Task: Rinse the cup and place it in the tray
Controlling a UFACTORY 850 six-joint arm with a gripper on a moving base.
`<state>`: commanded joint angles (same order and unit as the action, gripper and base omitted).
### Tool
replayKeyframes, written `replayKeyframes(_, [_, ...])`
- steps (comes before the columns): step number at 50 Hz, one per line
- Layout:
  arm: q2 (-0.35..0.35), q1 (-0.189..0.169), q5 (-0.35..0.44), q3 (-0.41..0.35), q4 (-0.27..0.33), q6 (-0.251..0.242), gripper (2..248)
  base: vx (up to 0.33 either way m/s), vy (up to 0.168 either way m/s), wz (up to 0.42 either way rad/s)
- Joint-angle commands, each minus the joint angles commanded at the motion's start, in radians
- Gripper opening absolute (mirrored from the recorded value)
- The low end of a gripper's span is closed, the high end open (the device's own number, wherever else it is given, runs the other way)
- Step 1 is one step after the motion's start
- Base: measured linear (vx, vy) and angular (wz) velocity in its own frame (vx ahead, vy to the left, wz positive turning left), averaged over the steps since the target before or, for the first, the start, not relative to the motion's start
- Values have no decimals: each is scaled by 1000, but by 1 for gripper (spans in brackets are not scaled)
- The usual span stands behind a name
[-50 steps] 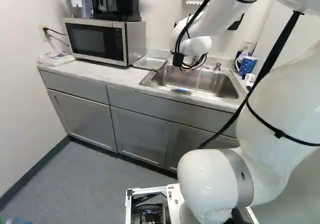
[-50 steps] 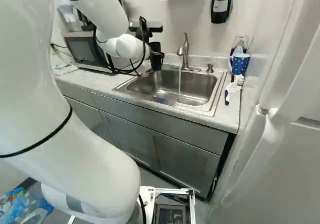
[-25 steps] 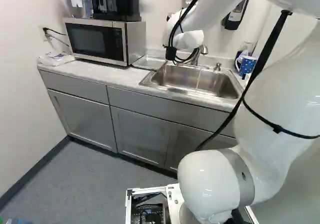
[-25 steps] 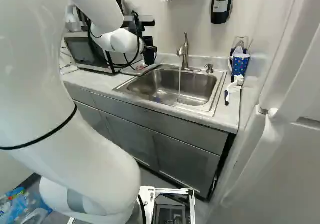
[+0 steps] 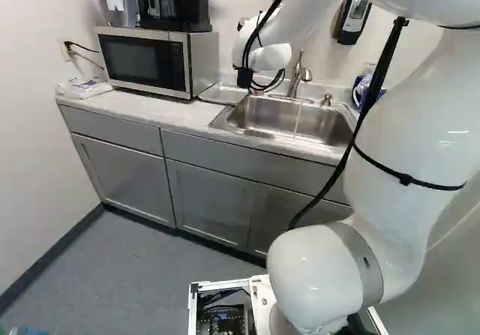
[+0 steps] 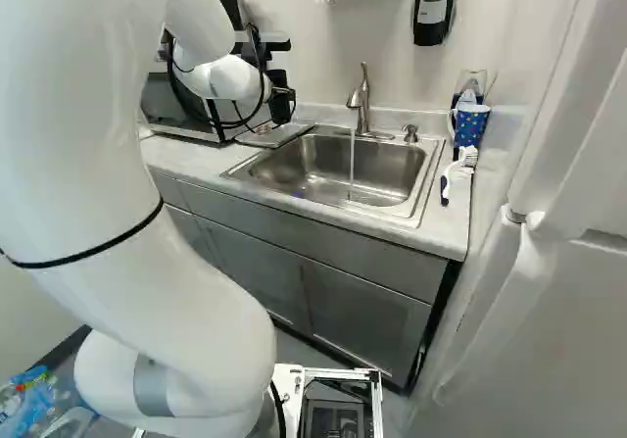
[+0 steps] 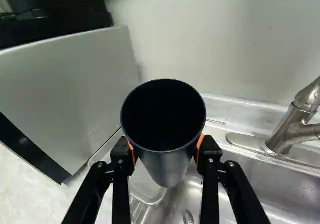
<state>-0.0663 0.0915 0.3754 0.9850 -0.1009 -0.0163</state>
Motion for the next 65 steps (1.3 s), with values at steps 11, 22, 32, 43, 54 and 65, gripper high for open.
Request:
replayKeyframes(11, [-43,26,0,42,0,0,126,0,0,0])
replayKeyframes(22, [-102,47,0,87,0,0,126,0,0,0])
replayKeyframes(32, [-146,55,0,114,0,0,126,0,0,0])
replayKeyframes(43, [-161,55,0,107,0,0,126,0,0,0])
replayKeyframes(54, [-177,55,0,101,0,0,126,0,0,0])
replayKeyframes(65, [-194,55,0,95,0,0,126,0,0,0])
